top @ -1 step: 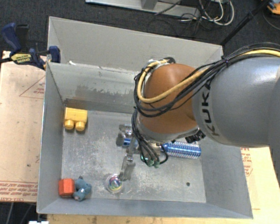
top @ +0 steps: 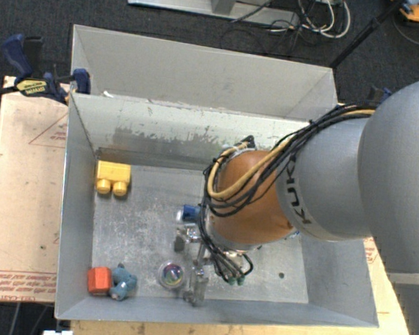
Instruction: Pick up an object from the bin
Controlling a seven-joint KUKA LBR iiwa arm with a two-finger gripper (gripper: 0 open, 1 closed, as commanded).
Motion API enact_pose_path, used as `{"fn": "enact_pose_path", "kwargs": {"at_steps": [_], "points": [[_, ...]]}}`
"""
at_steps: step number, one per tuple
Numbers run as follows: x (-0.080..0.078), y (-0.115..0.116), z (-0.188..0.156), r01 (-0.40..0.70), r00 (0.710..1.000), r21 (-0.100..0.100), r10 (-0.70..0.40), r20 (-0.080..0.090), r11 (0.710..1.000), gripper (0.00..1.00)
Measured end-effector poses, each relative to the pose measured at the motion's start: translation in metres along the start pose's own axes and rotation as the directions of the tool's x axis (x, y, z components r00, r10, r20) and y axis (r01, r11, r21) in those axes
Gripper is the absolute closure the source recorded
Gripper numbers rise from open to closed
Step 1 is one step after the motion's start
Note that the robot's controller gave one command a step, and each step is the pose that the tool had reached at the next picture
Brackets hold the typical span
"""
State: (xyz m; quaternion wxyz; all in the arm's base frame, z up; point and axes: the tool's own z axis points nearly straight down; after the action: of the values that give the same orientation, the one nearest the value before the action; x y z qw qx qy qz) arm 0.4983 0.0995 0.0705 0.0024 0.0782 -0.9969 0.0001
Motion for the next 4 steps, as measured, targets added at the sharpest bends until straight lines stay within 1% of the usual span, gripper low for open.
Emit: {"fn": "enact_pose_path", "kwargs": {"at_steps": [1,2,3,4], "points": [[-0.016,0.04,-0.025,-0.188,0.982,-0.004,0.188,0.007,0.982,0.0],[0.0,0.108,-0.001,-0.348,0.937,-0.008,0.348,0.013,0.937,0.0],[0.002,0.106,0.001,-0.352,0.936,-0.003,0.352,0.004,0.936,1.0],[-0.008,0.101,0.0,-0.352,0.936,-0.004,0.352,0.005,0.936,1.0]]}}
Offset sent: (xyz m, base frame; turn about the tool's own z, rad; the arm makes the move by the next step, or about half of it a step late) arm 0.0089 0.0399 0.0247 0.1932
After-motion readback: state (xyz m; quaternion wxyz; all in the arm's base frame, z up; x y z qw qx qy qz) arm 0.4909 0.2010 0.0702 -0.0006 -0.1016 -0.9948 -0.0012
